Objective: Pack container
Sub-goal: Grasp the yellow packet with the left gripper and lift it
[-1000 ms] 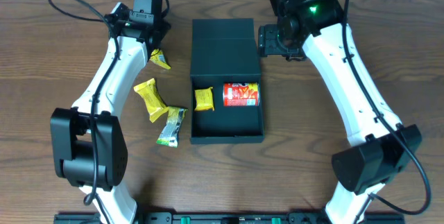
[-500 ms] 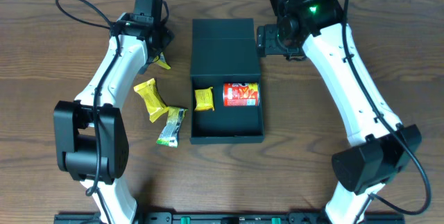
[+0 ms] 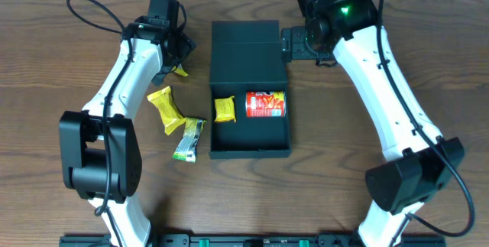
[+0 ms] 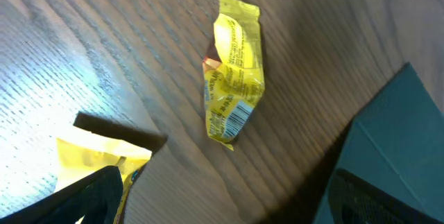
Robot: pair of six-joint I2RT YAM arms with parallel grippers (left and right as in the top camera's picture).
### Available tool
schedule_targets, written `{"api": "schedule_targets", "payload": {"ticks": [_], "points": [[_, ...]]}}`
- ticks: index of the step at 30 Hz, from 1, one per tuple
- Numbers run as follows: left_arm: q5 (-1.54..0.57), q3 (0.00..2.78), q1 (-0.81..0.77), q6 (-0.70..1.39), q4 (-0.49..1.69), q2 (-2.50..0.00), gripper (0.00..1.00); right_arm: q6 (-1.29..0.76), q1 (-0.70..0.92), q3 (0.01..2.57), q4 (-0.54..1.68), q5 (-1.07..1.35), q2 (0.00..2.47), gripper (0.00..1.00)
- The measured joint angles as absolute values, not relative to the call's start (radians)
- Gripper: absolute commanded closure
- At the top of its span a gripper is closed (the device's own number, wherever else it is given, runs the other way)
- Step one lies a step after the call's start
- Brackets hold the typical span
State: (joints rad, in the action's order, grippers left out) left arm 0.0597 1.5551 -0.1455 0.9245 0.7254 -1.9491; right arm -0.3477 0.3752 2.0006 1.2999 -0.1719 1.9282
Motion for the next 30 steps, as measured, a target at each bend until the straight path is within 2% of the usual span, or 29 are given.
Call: {"api": "schedule_targets", "payload": {"ticks": [16,30], "points": [[0.052,1.692,-0.12,0.941,0.727,-2.167,0.04,-0.348,0.335,2.001,1.329,-0.174,1.928,0.01],[0.052,1.714,-0.12,0.933,0.729,-2.22,0.04,-0.348,0.332,2.001,1.345,-0.174,1.928,0.01]]}}
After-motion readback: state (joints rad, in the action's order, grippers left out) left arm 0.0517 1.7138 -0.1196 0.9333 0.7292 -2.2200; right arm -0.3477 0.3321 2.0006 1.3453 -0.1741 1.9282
